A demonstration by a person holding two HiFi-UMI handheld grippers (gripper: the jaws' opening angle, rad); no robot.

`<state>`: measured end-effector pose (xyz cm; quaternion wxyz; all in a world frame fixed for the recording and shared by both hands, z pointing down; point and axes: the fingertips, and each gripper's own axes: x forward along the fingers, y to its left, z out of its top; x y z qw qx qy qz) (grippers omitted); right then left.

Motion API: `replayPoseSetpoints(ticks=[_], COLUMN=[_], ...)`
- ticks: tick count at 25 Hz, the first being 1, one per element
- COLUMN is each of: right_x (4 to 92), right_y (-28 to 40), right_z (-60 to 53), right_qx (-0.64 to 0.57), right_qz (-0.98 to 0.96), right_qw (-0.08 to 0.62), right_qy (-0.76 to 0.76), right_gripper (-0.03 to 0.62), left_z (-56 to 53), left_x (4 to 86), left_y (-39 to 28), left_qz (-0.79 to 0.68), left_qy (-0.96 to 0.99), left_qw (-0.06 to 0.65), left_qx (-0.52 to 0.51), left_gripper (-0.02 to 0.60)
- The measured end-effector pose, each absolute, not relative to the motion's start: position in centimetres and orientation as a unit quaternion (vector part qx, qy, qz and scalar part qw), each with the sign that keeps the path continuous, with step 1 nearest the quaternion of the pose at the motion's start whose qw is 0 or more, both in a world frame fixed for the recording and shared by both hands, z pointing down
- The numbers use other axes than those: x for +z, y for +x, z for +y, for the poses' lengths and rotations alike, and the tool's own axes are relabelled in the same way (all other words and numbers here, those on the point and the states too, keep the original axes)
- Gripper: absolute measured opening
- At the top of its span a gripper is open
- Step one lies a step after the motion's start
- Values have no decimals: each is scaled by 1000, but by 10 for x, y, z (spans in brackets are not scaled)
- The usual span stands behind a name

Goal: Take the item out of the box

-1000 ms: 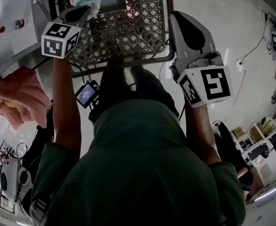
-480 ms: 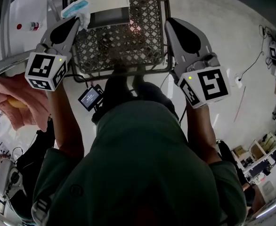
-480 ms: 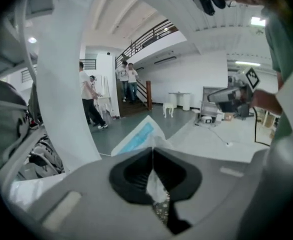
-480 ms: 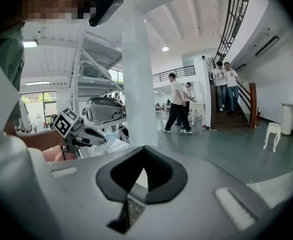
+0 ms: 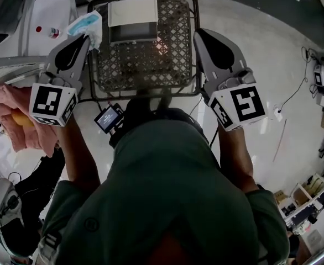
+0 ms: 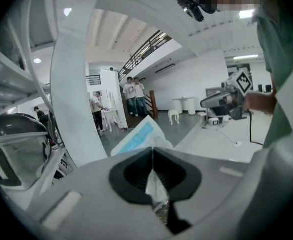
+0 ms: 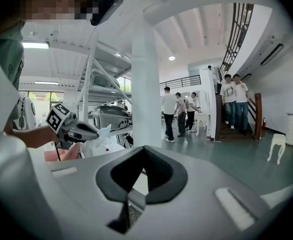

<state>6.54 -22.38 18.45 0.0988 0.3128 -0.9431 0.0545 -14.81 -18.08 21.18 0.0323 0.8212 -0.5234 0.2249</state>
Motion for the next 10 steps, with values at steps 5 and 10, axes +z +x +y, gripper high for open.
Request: replayPoseSetpoints(ticks=[5, 10], right_x=[184, 187], right_y=[68, 69], right_z=[-209, -188], right_qx=[41, 38], right_qz=[-948, -949], right_qw=[95, 96], right_qy=[302, 297], right_gripper=[6, 6], left_z=[-158, -133], left_x=[205, 206], left_y=[-147, -147], left_qz=[-539, -545], left_qy=[814, 810], left_qw=[17, 14], left_qx=[217, 216], left_gripper=[6, 6])
